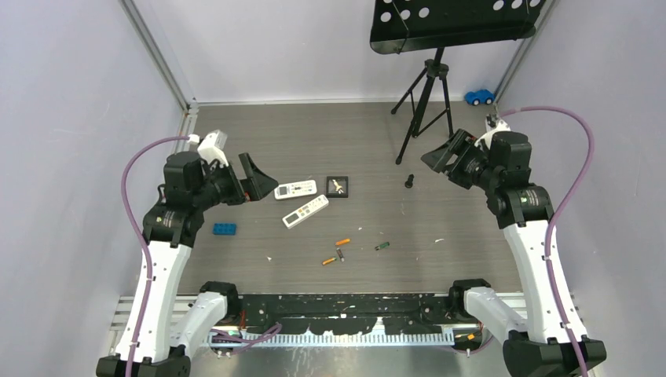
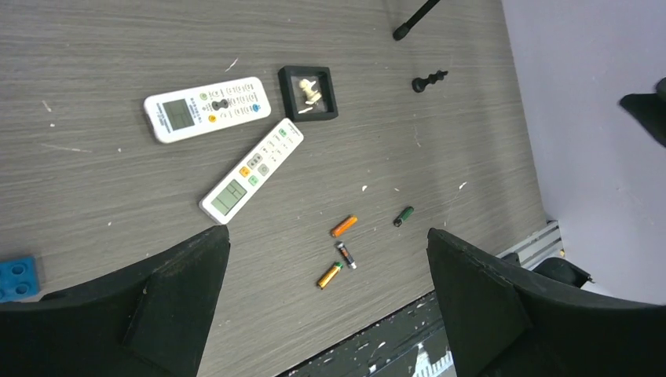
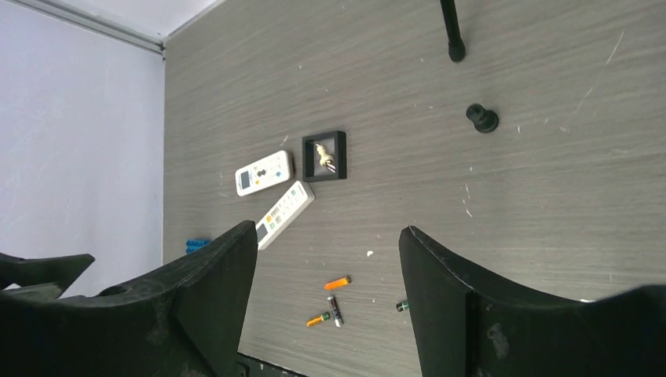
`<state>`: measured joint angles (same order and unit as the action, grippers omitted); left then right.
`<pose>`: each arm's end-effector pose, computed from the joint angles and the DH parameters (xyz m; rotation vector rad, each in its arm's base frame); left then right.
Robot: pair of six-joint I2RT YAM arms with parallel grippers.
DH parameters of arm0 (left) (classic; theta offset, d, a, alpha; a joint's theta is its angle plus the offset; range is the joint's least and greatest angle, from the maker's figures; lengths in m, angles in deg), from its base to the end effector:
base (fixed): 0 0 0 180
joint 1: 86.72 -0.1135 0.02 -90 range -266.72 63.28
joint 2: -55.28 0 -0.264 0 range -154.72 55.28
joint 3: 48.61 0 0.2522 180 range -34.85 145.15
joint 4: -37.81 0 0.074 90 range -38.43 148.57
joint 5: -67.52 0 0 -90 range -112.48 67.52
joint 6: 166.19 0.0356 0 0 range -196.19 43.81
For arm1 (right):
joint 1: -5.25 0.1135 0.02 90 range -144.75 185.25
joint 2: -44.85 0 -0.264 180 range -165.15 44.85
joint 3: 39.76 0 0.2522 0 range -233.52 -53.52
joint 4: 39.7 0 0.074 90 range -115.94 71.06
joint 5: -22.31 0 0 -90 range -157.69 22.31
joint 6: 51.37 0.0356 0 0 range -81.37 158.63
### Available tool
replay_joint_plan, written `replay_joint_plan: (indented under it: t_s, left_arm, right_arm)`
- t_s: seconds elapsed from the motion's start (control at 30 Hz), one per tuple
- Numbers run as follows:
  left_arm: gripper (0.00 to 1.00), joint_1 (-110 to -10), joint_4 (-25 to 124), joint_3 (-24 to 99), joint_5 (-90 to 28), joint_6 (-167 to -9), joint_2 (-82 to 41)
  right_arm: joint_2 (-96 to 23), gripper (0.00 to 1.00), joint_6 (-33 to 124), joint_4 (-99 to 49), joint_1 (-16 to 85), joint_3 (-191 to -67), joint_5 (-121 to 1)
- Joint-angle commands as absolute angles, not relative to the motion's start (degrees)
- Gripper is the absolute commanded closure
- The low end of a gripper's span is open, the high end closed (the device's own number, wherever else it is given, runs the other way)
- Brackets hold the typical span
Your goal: Load the batteries into the remote control
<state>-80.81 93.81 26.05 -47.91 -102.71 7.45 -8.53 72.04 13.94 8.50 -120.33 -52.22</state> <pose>0.1581 -0.0317 0.3713 -0.1023 2.1233 -0.8020 0.1830 0.0199 0.3924 0.3711 2.0481 0.6715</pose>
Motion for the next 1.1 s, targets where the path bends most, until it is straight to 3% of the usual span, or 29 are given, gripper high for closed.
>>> replay_joint_plan:
  t_s: [0.0, 0.23, 0.57, 0.8, 1.07]
  left_arm:
    - [0.00, -81.0, 88.4, 25.2, -49.8, -104.0, 8.8]
    - [0.00, -81.0, 88.8, 21.6, -47.4, -106.4, 5.3]
    - [0.02, -81.0, 76.6, 11.8, -46.2, -113.0, -2.9]
    - [0.01, -78.1, 64.8, 6.6, -43.4, -119.8, -10.6]
    - [0.00, -76.3, 59.4, 10.8, -45.5, -120.1, -20.2]
  right_arm:
    - [-8.1, 0.28, 73.8, 10.5, 8.4, -117.3, -52.0]
    - [-9.7, 0.28, 73.9, 9.4, 9.1, -114.4, -49.6]
    - [-10.2, 0.28, 77.7, 0.9, 10.5, -104.8, -49.4]
    - [-11.9, 0.30, 80.3, -6.0, 16.5, -99.5, -55.7]
    - [-15.2, 0.30, 81.3, -5.5, 20.2, -100.6, -57.4]
